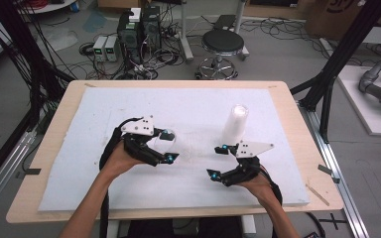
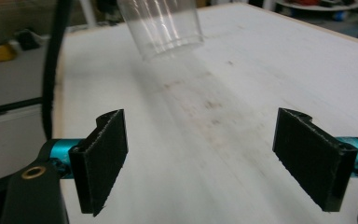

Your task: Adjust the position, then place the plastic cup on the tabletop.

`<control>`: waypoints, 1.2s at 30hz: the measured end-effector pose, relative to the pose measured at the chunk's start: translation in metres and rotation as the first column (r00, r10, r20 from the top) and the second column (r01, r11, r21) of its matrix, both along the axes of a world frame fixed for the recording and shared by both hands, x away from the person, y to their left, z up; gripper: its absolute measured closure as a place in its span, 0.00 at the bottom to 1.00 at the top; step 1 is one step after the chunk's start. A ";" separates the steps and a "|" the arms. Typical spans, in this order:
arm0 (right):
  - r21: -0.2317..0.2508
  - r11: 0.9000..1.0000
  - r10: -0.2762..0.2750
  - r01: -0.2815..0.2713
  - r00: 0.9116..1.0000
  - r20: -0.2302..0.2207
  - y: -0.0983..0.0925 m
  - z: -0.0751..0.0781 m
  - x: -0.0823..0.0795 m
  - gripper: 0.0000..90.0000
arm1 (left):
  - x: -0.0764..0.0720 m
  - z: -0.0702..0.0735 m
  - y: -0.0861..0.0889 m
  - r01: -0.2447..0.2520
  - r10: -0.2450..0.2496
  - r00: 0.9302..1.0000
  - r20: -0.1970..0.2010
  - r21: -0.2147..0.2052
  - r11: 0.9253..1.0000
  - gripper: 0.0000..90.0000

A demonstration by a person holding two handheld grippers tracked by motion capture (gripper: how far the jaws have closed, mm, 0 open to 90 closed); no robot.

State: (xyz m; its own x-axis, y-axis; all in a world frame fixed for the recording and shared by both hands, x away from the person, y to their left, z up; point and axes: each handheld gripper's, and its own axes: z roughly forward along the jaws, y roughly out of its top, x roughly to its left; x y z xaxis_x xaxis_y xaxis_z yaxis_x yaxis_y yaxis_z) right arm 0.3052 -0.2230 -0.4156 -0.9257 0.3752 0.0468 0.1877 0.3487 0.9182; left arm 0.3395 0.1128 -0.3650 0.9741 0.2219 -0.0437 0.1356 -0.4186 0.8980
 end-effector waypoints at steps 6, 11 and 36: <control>-0.026 0.996 -0.089 0.089 0.996 0.005 -0.014 -0.011 -0.005 0.19 | 0.009 0.003 -0.004 -0.012 0.014 1.000 -0.012 0.144 0.989 0.35; -0.046 0.991 -0.127 0.127 0.992 0.007 -0.023 -0.017 -0.007 0.19 | 0.016 0.005 -0.004 -0.009 0.016 1.000 -0.025 0.244 0.970 0.35; -0.060 0.977 -0.203 0.203 0.979 0.003 -0.036 -0.037 -0.009 0.19 | 0.030 0.006 -0.009 0.013 0.017 0.998 -0.065 0.437 0.899 0.35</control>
